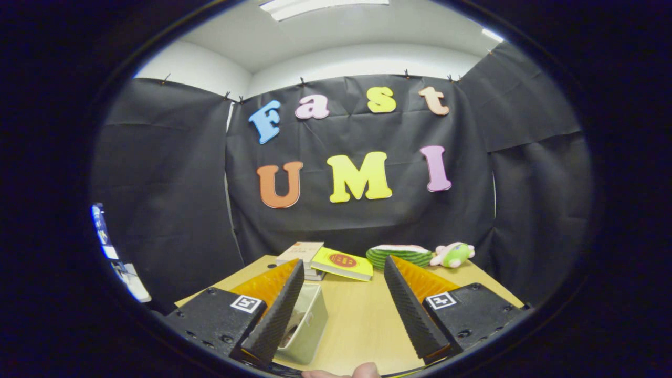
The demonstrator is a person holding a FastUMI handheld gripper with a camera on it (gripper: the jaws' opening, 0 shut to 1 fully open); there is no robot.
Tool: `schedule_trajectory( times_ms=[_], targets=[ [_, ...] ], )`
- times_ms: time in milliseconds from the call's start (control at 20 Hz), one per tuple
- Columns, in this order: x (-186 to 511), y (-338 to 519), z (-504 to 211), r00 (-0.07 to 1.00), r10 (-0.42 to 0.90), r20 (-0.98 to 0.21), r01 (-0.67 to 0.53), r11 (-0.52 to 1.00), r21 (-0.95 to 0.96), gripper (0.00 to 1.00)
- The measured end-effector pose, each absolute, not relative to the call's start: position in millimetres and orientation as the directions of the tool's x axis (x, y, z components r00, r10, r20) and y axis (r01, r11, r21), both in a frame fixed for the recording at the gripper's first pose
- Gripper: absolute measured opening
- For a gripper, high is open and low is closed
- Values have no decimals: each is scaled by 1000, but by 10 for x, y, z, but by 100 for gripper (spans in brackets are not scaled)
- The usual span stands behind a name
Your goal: Open the storage box then place both shoes into the box .Put the left shoe in first, then the right shoe, with the right side of both shoes facing outward in a uniform manner.
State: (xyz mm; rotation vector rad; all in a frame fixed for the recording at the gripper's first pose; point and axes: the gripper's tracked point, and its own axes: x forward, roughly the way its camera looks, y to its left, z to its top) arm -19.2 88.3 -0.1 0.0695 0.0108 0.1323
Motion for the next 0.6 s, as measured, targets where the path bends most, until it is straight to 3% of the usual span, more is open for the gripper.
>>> schedule_trajectory(
  times_ms=[600],
  targets=[
    [-188, 834, 61, 992, 129, 15, -130, 989, 73, 98]
  ],
)
